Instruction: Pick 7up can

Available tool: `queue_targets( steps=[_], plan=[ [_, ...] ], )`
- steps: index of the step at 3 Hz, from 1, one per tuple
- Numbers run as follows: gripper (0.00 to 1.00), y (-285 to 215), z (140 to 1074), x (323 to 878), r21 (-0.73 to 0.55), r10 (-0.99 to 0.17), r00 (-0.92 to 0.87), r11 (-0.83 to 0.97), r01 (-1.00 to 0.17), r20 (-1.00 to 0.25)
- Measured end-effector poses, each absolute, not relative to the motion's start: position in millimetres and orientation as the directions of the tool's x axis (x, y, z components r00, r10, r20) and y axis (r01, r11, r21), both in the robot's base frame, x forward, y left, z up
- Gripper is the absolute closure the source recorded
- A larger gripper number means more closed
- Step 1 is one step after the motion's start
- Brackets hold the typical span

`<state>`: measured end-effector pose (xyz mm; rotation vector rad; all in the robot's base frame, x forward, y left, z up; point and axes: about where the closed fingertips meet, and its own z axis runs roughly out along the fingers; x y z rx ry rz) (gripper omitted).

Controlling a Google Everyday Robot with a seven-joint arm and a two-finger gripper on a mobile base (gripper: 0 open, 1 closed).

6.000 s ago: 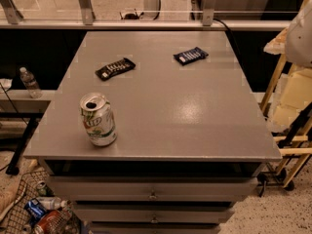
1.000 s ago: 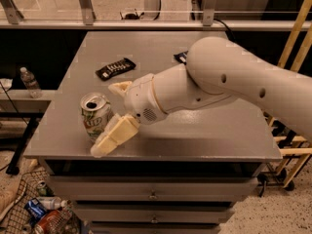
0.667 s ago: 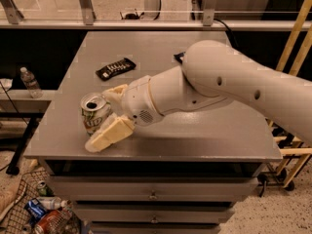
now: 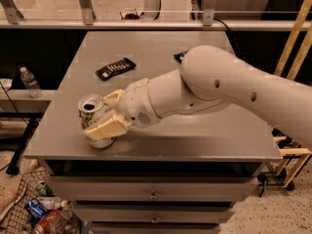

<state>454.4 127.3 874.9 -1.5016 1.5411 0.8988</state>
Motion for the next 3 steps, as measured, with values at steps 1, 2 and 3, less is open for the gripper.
queue_targets(
  steps=[1,2,3],
  plan=[
    [0.88,128.9,890.8,455.6,-0.04,-0.359,0.032,0.015,-0.999,-0.933],
    [1.0,121.3,925.9,458.0,-0.093,-0.276,0.098,-0.028,-0.995,-0.956],
    [1.0,114.6,958.5,454.4,-0.151,-0.233,0.162,-0.062,-0.987,-0.959]
  ],
)
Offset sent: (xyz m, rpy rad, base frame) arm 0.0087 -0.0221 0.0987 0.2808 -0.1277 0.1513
